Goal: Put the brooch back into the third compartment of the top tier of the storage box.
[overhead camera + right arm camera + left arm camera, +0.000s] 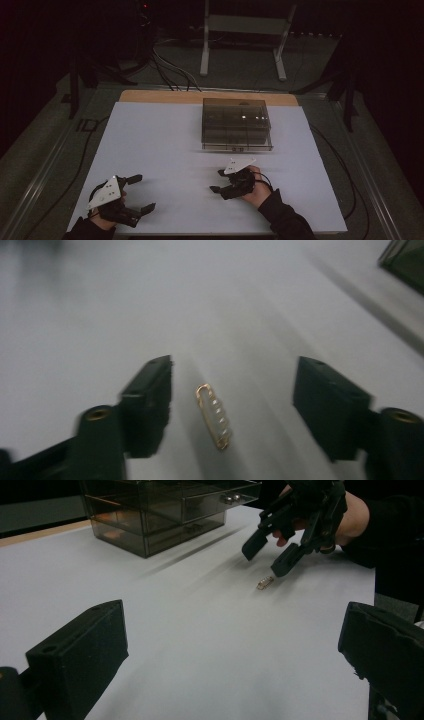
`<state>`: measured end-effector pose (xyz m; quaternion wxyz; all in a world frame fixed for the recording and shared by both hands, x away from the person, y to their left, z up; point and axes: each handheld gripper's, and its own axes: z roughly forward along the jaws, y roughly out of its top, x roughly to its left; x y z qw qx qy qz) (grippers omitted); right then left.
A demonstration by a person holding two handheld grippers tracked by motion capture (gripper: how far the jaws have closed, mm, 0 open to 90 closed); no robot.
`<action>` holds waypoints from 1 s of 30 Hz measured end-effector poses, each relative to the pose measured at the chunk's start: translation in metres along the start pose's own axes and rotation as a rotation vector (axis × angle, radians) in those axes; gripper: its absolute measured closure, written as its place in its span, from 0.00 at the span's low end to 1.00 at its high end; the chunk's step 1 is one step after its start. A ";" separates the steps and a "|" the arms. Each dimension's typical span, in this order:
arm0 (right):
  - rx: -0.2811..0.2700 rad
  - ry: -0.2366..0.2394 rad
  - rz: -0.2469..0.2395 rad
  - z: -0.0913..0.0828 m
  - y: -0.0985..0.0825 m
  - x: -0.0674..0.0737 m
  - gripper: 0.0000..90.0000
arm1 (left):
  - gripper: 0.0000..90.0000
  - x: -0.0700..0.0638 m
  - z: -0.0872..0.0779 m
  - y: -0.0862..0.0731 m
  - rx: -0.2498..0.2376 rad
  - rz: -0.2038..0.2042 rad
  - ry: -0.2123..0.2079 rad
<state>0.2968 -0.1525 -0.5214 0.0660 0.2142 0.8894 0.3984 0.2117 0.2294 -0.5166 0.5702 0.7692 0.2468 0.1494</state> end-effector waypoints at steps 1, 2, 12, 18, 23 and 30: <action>0.006 -0.003 -0.008 0.000 0.000 0.001 0.46 | 0.01 0.000 0.000 0.000 0.000 -0.001 0.001; 0.011 0.002 -0.009 0.001 0.000 0.002 0.50 | 0.01 0.000 0.000 0.000 0.001 -0.003 0.002; 0.073 0.002 -0.054 0.006 -0.001 0.007 0.76 | 0.01 0.000 0.000 0.000 0.001 -0.001 -0.001; 0.118 -0.017 -0.117 0.009 0.000 0.012 0.89 | 0.01 0.000 0.000 0.000 0.003 0.001 -0.001; 0.128 -0.003 -0.120 0.010 0.001 0.013 0.94 | 0.01 0.000 0.000 0.000 0.003 0.002 -0.001; 0.136 0.016 -0.086 0.010 0.002 0.011 0.95 | 0.01 0.000 0.000 -0.001 0.005 0.001 0.002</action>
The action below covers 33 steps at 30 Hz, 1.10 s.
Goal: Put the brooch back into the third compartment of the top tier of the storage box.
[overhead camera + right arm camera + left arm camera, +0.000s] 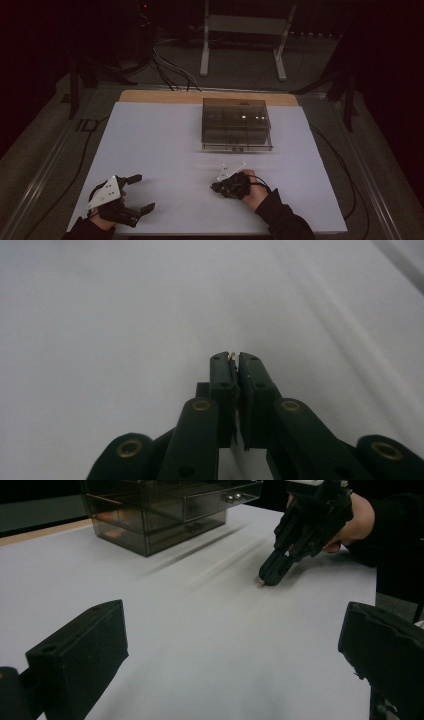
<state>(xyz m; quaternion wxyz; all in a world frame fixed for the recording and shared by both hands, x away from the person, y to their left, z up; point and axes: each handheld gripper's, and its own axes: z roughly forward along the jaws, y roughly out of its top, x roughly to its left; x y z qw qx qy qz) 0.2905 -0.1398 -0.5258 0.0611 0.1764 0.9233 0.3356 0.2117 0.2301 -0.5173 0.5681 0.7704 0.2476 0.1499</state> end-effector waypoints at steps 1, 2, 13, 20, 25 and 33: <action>-0.002 0.018 0.003 0.000 0.000 0.000 0.96 | 0.01 0.000 0.000 0.000 0.002 0.002 0.000; -0.010 0.017 0.001 -0.001 0.000 0.001 0.96 | 0.01 0.000 0.000 0.000 0.001 0.001 -0.002; -0.024 -0.009 -0.007 -0.008 0.005 0.004 0.96 | 0.01 0.000 0.000 0.000 -0.002 -0.002 -0.001; -0.025 0.000 -0.012 -0.013 0.010 0.007 0.96 | 0.01 0.000 0.000 0.000 0.003 0.002 0.001; -0.023 0.008 -0.011 -0.016 0.013 0.008 0.96 | 0.01 0.000 0.001 0.000 0.002 0.000 -0.003; -0.037 -0.006 0.007 -0.025 0.017 0.005 0.96 | 0.01 0.000 0.000 0.000 0.003 -0.001 -0.003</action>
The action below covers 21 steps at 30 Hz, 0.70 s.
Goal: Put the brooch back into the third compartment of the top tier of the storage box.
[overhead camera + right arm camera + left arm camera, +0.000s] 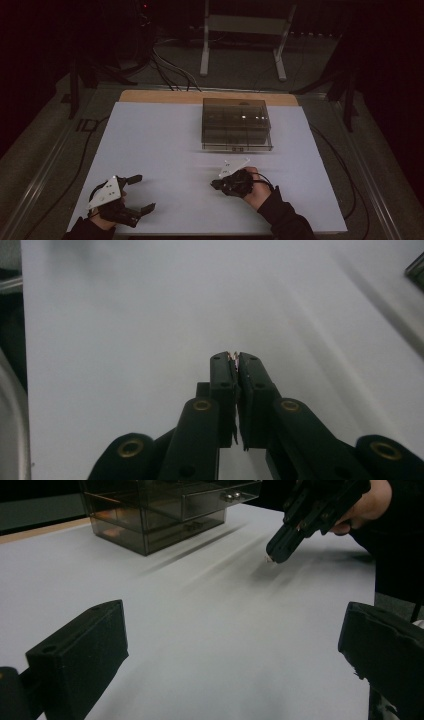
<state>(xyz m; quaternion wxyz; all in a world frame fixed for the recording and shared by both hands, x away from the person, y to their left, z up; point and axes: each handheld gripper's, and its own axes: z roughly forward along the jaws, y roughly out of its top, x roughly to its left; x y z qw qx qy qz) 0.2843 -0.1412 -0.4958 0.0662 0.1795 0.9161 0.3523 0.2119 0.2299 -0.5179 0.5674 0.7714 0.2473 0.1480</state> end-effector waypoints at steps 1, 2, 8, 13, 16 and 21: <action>-0.003 0.000 0.004 -0.001 0.001 0.000 0.96 | 0.01 0.000 0.000 0.000 0.000 0.000 0.000; -0.006 -0.002 0.003 -0.002 0.001 -0.001 0.96 | 0.01 0.000 0.000 0.000 -0.001 0.000 -0.002; -0.008 -0.003 0.005 -0.008 0.006 -0.001 0.96 | 0.01 0.000 0.000 0.000 -0.002 0.000 -0.002; -0.022 -0.012 0.008 -0.013 0.009 -0.002 0.96 | 0.01 0.000 0.000 0.000 0.003 0.003 -0.004; -0.027 -0.016 0.010 -0.016 0.010 -0.003 0.96 | 0.01 0.000 -0.001 0.000 -0.003 0.000 -0.002; -0.037 -0.021 0.012 -0.022 0.013 -0.004 0.96 | 0.01 -0.001 -0.001 0.000 -0.004 0.001 -0.001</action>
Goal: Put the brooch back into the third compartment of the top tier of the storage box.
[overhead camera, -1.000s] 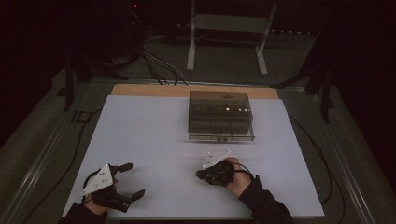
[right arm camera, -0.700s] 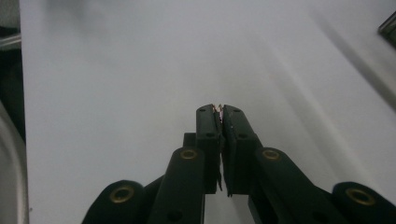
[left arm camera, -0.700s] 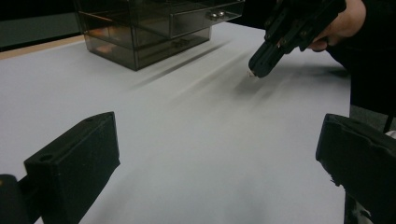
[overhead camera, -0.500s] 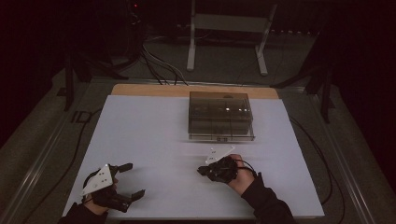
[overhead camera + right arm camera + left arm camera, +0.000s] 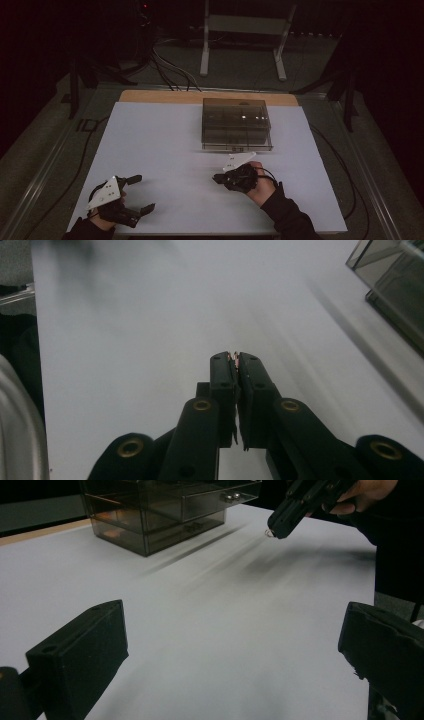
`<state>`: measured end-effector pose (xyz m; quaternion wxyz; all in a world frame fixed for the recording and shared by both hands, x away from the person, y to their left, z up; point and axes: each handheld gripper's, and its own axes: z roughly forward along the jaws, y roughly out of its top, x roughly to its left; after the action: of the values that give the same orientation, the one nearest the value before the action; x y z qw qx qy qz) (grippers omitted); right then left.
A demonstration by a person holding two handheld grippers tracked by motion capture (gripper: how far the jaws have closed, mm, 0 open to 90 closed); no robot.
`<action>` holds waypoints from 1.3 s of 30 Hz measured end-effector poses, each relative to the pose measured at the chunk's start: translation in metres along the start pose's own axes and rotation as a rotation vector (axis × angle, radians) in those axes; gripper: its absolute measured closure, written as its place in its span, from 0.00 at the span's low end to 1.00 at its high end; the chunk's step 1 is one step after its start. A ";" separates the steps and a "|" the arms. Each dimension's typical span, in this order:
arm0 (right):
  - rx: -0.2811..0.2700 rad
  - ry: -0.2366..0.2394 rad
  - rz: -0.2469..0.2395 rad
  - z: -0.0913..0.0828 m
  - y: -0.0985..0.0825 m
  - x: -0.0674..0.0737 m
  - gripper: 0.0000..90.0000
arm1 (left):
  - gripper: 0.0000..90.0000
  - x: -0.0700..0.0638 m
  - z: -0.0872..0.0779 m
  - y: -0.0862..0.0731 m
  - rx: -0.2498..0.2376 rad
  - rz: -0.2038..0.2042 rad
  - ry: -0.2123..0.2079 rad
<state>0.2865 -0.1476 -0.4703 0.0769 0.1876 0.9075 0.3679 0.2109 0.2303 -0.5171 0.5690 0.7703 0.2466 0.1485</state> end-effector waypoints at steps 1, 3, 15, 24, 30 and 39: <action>-0.001 -0.003 0.001 -0.001 0.001 0.000 0.96 | 0.01 0.000 0.000 0.000 0.000 0.001 0.001; -0.007 -0.004 0.005 -0.003 0.002 -0.001 0.96 | 0.01 0.000 0.000 0.000 0.000 0.005 0.001; -0.042 -0.041 0.022 -0.021 0.012 -0.008 0.96 | 0.01 0.000 -0.001 0.000 0.000 0.003 0.001; -0.068 -0.070 0.037 -0.035 0.017 -0.015 0.96 | 0.01 0.000 -0.001 0.000 -0.001 0.004 0.004; -0.081 -0.097 0.043 -0.045 0.020 -0.022 0.96 | 0.01 0.000 -0.002 0.001 -0.002 0.003 0.009; -0.093 -0.141 0.060 -0.056 0.021 -0.032 0.96 | 0.01 0.000 -0.002 0.001 -0.003 0.001 0.007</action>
<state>0.3058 -0.1825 -0.4153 0.1380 0.2364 0.8757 0.3978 0.2097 0.2319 -0.5156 0.5695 0.7690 0.2478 0.1517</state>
